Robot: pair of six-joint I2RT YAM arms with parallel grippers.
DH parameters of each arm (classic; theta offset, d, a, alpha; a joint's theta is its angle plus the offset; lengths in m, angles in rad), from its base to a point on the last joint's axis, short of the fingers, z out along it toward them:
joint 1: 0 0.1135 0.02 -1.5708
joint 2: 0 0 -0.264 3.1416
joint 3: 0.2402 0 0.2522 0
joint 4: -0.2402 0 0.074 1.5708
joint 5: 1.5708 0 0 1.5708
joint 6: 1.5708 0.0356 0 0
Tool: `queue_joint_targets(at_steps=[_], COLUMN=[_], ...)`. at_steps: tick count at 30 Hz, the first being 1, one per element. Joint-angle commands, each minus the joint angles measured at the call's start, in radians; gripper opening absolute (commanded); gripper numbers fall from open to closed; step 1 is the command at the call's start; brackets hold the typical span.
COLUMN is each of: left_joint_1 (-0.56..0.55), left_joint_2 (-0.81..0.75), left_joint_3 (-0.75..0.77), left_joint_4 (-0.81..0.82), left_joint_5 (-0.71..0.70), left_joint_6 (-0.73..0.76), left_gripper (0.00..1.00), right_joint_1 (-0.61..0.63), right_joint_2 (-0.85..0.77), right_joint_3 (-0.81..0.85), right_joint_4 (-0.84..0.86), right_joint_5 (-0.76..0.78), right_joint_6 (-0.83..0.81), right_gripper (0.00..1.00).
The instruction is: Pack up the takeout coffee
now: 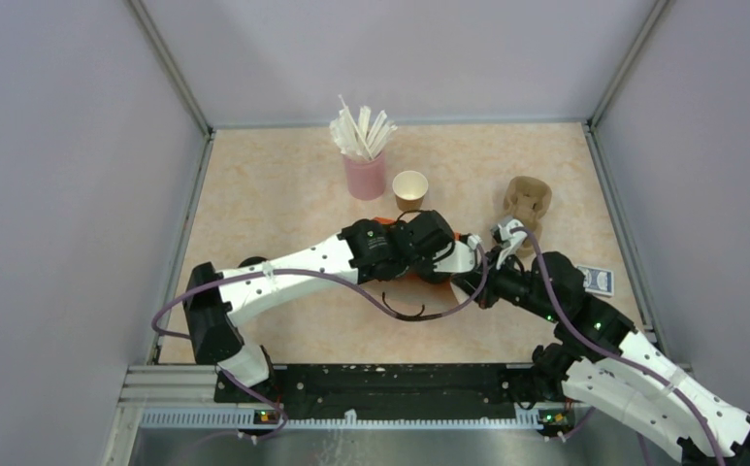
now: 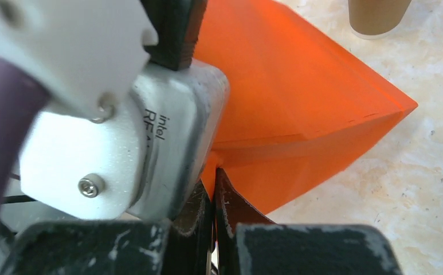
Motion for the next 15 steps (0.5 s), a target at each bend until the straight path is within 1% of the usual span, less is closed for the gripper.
queue_joint_targets(at_steps=[1, 6, 9, 12, 15], left_joint_1=[-0.003, -0.003, -0.006, -0.018, -0.026], left_joint_2=[-0.009, -0.015, -0.008, 0.003, -0.008], left_joint_3=[-0.001, -0.013, 0.011, 0.04, 0.012], left_joint_4=[-0.072, -0.066, -0.103, -0.139, -0.12], left_joint_5=[0.055, 0.101, 0.141, 0.153, 0.15], left_joint_6=[-0.084, -0.086, -0.108, -0.123, -0.121], left_gripper=[0.0, 0.0, 0.0, 0.0, 0.0], right_joint_1=[0.01, 0.009, 0.009, 0.009, 0.009], right_joint_2=[0.008, 0.011, 0.01, 0.009, 0.009], right_joint_3=[0.01, 0.01, 0.013, 0.013, 0.009], right_joint_4=[0.054, 0.048, 0.045, 0.041, 0.044], right_joint_5=[-0.047, -0.046, -0.047, -0.046, -0.047], right_joint_6=[0.004, 0.0, 0.001, 0.0, 0.0], right_gripper=[0.0, 0.0, 0.0, 0.0, 0.0])
